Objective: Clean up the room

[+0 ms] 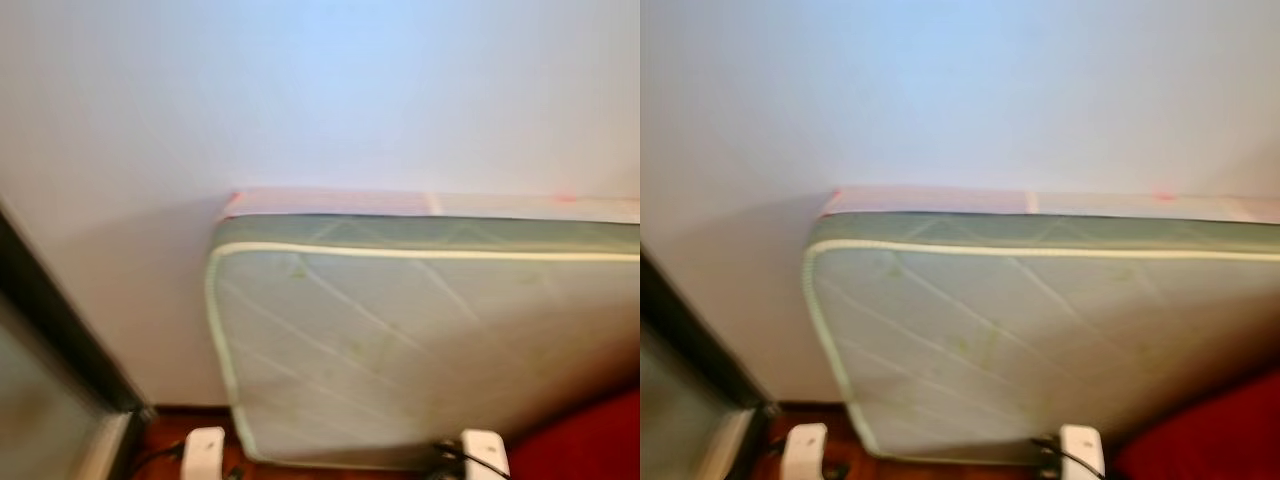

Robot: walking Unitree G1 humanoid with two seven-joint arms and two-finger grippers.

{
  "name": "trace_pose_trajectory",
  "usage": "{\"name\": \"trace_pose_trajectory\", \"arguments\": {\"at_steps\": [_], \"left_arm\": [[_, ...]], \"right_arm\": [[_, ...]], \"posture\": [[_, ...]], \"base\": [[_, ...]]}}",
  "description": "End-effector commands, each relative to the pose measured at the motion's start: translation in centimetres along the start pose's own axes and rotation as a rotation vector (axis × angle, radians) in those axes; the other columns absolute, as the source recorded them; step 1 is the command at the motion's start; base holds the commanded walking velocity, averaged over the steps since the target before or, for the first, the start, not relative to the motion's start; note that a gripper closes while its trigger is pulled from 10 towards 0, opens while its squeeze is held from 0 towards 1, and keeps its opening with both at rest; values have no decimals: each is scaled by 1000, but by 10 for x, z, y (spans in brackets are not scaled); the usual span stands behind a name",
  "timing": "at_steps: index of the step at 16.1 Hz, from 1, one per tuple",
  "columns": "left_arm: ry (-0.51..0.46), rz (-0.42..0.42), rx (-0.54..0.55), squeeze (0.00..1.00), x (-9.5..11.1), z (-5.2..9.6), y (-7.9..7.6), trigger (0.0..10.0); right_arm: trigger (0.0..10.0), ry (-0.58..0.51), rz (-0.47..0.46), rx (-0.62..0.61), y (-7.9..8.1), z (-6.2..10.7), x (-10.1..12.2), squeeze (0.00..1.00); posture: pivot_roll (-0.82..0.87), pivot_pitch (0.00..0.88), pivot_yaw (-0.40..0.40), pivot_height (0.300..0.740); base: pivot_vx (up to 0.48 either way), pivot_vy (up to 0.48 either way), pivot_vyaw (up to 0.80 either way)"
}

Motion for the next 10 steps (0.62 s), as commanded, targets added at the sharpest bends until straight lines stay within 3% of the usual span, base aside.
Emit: {"name": "trace_pose_trajectory", "arguments": {"at_steps": [1,10], "left_arm": [[-34,25,-1,0,24,-5,12,10000],[-43,23,4,0,27,-5,12,10000]], "right_arm": [[10000,-53,-172,68,20,-12,63,0],[10000,-46,-165,85,23,-12,64,0]], "posture": [[44,0,-30,740],[46,0,-28,740]], "base": [[0,0,-688],[0,0,-687]]}}
Point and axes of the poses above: a point about 5 cm out from each wrist's last joint towards the gripper, its own z axis pointing back from the gripper into the wrist, its own x axis along the axis of the wrist's last joint, y = z × x, the point moved 5 cm from there along -z, pointing out of the wrist towards the gripper, and after that the axes turned 7 degrees about -z, right-handed, at the moved point
